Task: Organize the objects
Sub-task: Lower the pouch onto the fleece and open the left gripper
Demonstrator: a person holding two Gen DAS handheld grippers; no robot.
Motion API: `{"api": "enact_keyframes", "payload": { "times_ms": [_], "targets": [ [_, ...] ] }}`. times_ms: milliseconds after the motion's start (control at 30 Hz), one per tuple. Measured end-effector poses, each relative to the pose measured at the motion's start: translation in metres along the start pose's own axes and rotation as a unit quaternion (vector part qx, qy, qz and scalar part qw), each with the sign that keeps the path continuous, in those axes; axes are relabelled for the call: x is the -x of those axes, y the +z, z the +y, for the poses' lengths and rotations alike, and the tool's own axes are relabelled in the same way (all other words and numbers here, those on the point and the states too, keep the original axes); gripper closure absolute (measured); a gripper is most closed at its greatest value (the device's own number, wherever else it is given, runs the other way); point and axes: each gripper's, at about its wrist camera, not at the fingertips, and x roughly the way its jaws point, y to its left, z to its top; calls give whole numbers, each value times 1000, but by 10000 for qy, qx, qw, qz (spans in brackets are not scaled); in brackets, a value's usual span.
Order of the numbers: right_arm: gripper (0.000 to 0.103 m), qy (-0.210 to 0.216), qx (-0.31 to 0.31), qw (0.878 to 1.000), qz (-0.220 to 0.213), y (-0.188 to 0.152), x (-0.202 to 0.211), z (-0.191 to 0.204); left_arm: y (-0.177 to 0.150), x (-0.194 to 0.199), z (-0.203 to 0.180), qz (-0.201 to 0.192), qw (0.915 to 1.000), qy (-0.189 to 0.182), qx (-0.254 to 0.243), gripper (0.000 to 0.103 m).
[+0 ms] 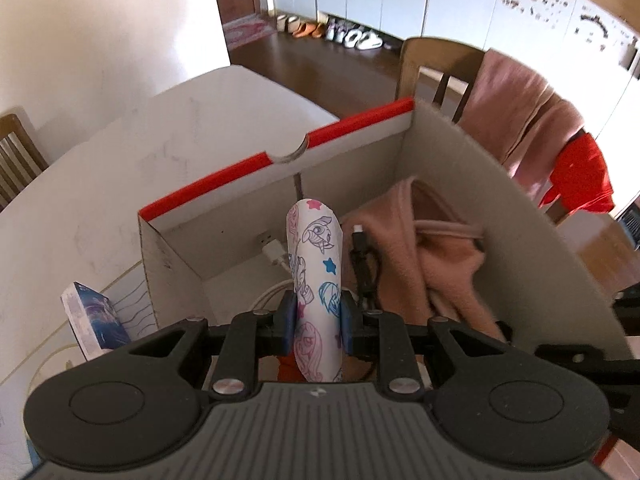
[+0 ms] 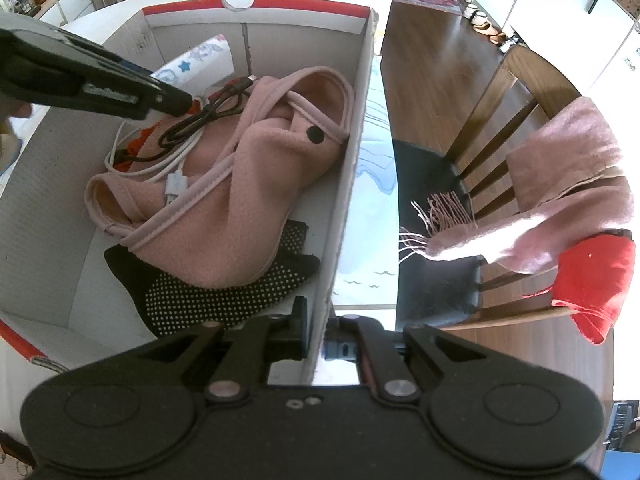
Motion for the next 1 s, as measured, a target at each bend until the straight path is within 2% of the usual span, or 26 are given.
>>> {"api": "enact_keyframes", "payload": {
  "times_ms": [300,400,467,500,667,833,1000],
  "targets": [
    [98,58,-35,10000,2,0,-1,-3,3,-15,-2,186,9998,-24,-10,81],
    [97,62,-35,10000,3,1,-1,-3,5,-19,-4,185,9998,42,-15,72],
    [97,64,-38,10000,3,0,-1,-3,5,-18,-4,180,9998,89,-2,63],
    [98,65,-37,10000,-7,1,-1,-3,4,-17,-2,165,9998,116,16,53],
    [98,52,-31,10000,-5,0,-2,-2,1,-11,-4,102,9999,23,-27,49],
    [98,52,-29,10000,-11,-1,-2,-2,-3,3,0,-48,9999,-62,96,36],
    [98,62,-35,10000,-7,0,-2,-2,-6,18,5,-184,9995,-146,222,36]
  ]
}}
